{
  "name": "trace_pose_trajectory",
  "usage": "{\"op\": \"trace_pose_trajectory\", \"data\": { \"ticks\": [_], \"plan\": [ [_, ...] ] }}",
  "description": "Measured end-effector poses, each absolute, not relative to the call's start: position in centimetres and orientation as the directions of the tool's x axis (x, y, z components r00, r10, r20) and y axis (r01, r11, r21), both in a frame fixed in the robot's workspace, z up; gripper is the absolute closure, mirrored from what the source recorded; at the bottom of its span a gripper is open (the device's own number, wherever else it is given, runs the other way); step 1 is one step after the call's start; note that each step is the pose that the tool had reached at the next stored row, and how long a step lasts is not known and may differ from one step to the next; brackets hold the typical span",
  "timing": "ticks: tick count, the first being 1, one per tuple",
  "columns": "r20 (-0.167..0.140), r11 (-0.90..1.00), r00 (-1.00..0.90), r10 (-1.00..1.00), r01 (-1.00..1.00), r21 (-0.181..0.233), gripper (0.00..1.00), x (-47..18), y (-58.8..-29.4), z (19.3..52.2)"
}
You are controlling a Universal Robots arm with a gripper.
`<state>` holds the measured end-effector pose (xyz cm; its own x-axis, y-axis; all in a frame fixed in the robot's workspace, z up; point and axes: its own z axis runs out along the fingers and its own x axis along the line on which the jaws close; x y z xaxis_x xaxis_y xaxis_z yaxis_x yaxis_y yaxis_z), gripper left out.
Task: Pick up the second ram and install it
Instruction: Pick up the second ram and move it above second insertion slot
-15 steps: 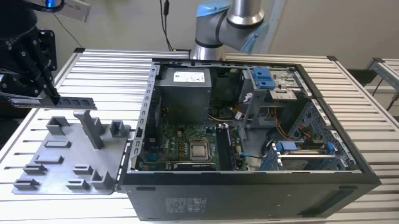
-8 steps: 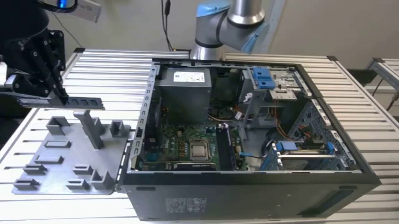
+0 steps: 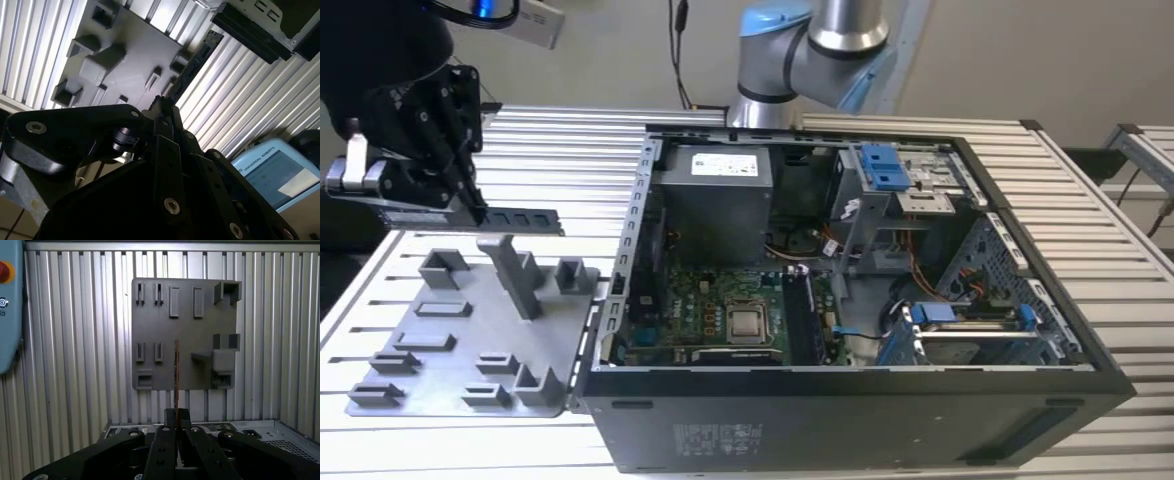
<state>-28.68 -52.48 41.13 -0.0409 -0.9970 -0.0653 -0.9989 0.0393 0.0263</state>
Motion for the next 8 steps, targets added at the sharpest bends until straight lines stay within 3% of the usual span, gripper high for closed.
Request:
{"op": "trace_pose_trajectory", "data": {
  "ticks": [8],
  "plan": [
    [-0.065,0.039,-0.041,-0.997,-0.999,0.026,0.86,-27.1,-52.5,41.1]
  ]
}}
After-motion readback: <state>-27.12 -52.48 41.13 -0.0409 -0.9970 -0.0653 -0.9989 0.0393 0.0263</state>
